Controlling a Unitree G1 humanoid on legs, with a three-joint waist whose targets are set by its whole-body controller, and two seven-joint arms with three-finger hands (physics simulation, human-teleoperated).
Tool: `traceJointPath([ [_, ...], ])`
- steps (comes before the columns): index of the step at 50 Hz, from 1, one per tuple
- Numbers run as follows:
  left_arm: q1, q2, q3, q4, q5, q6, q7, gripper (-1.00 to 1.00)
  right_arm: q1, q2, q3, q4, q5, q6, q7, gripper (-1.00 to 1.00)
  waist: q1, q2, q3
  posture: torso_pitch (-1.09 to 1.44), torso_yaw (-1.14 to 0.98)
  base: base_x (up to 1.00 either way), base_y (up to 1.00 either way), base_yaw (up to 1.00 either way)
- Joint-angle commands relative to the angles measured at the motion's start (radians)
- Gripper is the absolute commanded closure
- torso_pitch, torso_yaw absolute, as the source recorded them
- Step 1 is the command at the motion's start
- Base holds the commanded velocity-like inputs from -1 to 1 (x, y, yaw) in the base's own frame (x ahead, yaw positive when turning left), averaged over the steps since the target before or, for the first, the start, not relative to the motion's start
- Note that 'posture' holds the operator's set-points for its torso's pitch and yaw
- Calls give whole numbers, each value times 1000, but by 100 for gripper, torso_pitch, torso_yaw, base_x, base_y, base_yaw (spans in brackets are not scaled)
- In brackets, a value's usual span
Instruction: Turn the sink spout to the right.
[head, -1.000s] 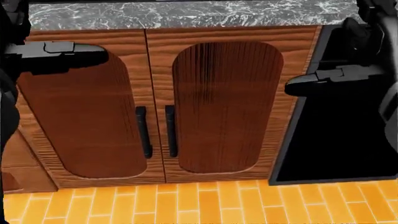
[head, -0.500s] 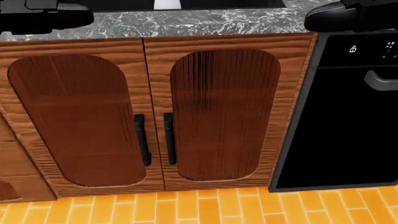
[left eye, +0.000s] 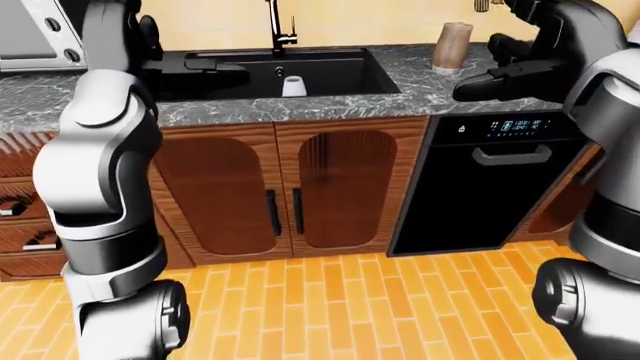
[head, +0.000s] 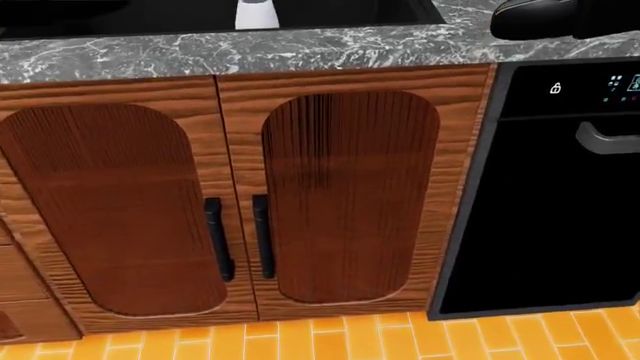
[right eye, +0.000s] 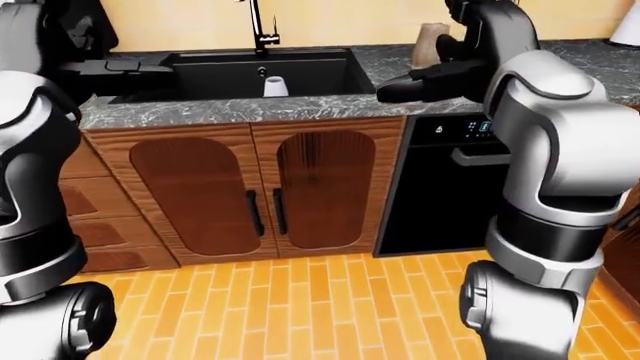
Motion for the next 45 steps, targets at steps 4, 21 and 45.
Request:
traceJointPath([
  [4, -40, 17, 7, -18, -5, -17, 0, -100, -34, -6, -5, -15, -16, -22, 2, -100, 6, -25, -29, 0, 0, 30, 0, 0],
  [21, -49, 48, 25, -14, -28, -7, 8, -100, -30, 4, -7, -21, -30, -18, 16, -100, 5, 48, -24, 0, 0, 35, 0, 0],
  [45, -56, 88, 44, 53, -46, -43, 9, -100, -63, 2, -1, -12, -44, -14, 22, -100, -22, 69, -19, 0, 0, 27, 0, 0],
])
